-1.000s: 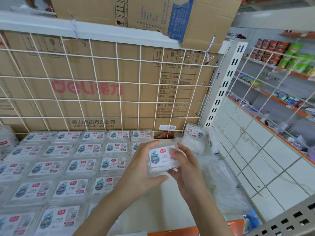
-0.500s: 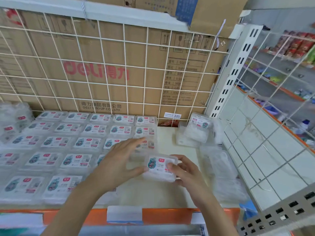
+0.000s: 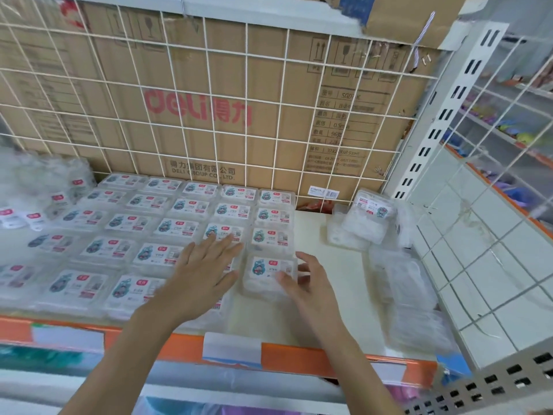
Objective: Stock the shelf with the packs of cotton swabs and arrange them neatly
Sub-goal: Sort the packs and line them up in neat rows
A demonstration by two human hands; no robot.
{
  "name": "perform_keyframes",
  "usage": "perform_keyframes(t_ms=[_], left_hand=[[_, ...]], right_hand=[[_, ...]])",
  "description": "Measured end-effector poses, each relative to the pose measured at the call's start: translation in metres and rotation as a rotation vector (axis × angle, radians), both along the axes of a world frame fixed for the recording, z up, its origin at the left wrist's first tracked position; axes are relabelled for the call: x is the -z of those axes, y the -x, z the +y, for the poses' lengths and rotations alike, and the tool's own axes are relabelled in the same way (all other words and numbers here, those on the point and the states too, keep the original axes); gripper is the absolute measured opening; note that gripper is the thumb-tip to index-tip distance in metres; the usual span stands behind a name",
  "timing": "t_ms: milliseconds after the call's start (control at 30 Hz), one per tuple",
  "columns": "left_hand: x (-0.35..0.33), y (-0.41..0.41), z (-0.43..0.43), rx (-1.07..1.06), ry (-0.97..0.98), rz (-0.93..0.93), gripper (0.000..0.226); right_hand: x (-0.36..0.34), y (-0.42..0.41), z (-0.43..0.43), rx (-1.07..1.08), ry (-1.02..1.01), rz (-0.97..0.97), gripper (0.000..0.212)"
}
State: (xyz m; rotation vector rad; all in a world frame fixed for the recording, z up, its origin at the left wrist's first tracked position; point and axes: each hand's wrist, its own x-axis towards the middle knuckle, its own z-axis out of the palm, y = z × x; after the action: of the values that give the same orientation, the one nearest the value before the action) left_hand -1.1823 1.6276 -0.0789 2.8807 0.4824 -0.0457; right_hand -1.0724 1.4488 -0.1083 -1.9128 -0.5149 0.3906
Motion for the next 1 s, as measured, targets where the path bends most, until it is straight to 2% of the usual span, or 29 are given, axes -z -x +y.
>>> perform_keyframes(t_ms=[67, 133, 233, 333, 767, 833, 933, 1000], left_hand=[[0.003, 0.001, -0.001, 0.001, -0.036, 0.0, 0.09], [0.004, 0.001, -0.001, -0.001, -0.05, -0.006, 0.09], [0.006, 0.0, -0.002, 0.005, -0.06, -0.015, 0.088], [0.006, 0.0, -0.002, 0.001, -0.062, -0.017, 0.089], [0.003, -0.001, -0.003, 0.026, -0.065, 0.0, 0.093], [0.003, -0.001, -0.004, 0.025, -0.058, 0.002, 0.088], [0.003, -0.001, -0.002, 0.019, -0.068, 0.008, 0.065], [0.003, -0.001, -0.002, 0.022, -0.064, 0.004, 0.07]], right_hand=[[0.001, 0.008, -0.004, -0.088, 0.057, -0.114, 0.081], [0.003, 0.014, -0.007, -0.12, 0.12, -0.247, 0.091], [0.006, 0.016, -0.004, -0.039, 0.144, -0.408, 0.079], [0.008, 0.022, 0.005, 0.01, 0.155, -0.424, 0.071], [0.005, 0.037, 0.018, 0.098, 0.244, -0.545, 0.072], [0.005, 0.039, 0.019, 0.102, 0.265, -0.565, 0.071], [0.006, 0.041, 0.022, 0.111, 0.292, -0.581, 0.07], [0.007, 0.041, 0.022, 0.112, 0.306, -0.601, 0.073]])
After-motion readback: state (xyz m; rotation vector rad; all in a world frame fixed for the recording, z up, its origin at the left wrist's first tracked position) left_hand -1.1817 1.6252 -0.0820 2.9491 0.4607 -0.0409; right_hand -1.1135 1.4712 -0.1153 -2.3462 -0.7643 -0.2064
